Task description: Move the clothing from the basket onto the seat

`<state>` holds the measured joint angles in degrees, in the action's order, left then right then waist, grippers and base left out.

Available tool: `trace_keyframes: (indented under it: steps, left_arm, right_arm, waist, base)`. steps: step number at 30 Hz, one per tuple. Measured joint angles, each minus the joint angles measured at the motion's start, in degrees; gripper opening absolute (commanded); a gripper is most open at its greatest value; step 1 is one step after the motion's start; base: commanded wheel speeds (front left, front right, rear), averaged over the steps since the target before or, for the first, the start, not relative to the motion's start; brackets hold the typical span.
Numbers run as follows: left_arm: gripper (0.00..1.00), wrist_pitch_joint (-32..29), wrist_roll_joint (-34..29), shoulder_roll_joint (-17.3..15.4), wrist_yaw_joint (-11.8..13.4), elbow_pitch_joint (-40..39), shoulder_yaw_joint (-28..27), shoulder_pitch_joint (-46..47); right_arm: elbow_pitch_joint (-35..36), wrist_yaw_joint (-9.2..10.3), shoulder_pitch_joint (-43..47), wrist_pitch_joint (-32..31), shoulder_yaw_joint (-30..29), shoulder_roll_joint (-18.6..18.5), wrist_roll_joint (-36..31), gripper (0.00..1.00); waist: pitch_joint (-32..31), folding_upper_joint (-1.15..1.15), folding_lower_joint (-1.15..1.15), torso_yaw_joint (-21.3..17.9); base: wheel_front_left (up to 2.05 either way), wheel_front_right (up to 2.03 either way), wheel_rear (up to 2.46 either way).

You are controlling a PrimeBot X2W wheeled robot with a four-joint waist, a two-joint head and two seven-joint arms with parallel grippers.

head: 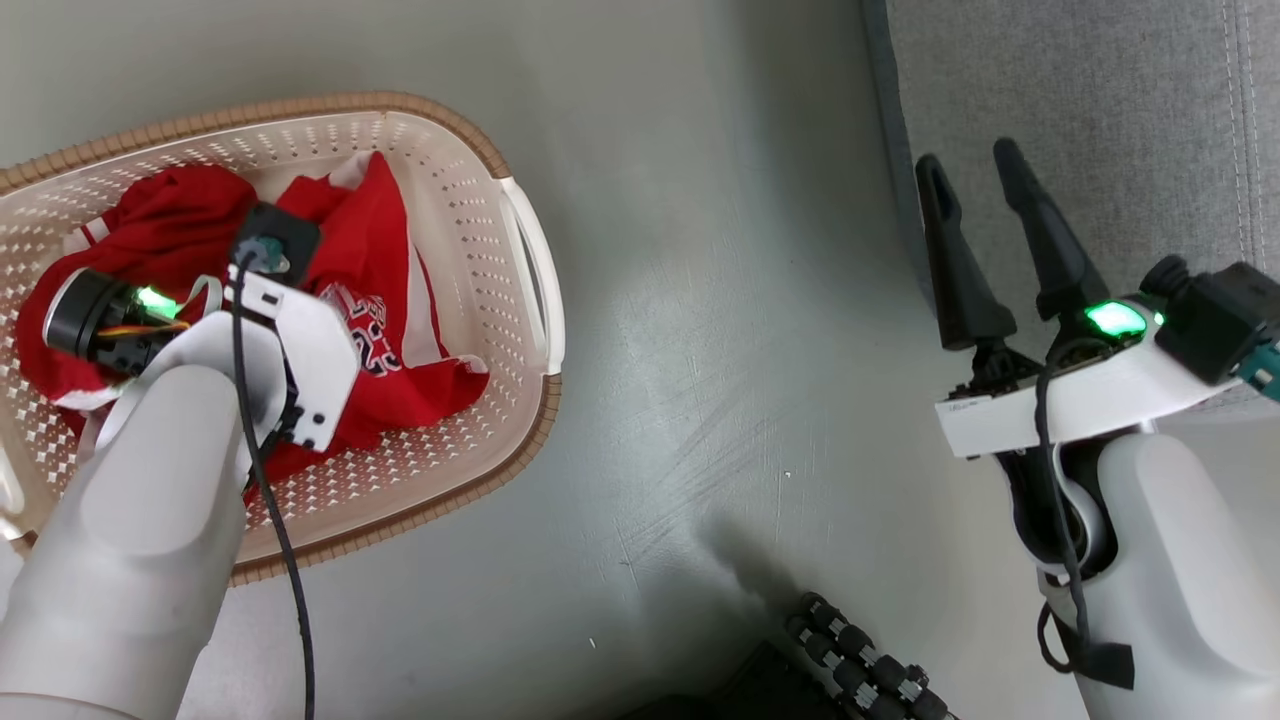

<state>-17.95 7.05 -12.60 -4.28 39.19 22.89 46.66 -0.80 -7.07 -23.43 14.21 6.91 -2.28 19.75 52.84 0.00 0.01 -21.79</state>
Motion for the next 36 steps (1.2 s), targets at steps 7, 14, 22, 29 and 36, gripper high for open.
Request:
trace_keyframes:
  steps: [7,14,22,29,36]
  left_arm:
    - [0.00,4.80,2.89,1.33,0.13,-4.60,-2.90,-0.60]
    - [0.00,10.44,6.01,2.11,1.63,-9.36,-6.47,-5.34]
    - [0.00,16.81,9.60,4.21,3.13,-15.12,-9.59,-11.27]
    - [0.00,20.98,11.74,5.72,3.63,-19.59,-10.73,-16.50]
    - [0.00,23.32,12.73,6.00,3.64,-23.15,-11.24,-21.44]
  right_arm:
    - [-0.49,0.00,-2.63,0.01,1.16,-0.01,-2.29,1.00]
    - [-1.40,0.00,-4.71,0.42,1.20,-0.07,-4.87,1.00]
    - [-2.64,0.00,-5.42,0.43,1.52,-0.13,-7.26,1.00]
    - [-3.92,0.00,-5.94,0.43,2.12,-0.40,-8.94,1.00]
    - [-5.31,0.00,-5.65,0.43,3.10,-2.40,-9.28,1.00]
  waist:
    - [-1.15,0.00,0.00,1.16]
    - [-2.80,0.00,-0.01,2.68]
    - [-5.39,0.00,0.00,4.62]
    - [-8.25,0.00,0.00,6.52]
    - [-11.63,0.00,0.00,8.69]
  base:
    - [0.00,0.00,0.00]
    - [0.00,0.00,0.00]
    - [0.00,0.00,0.00]
    - [0.00,0.00,0.00]
    - [0.00,0.00,0.00]
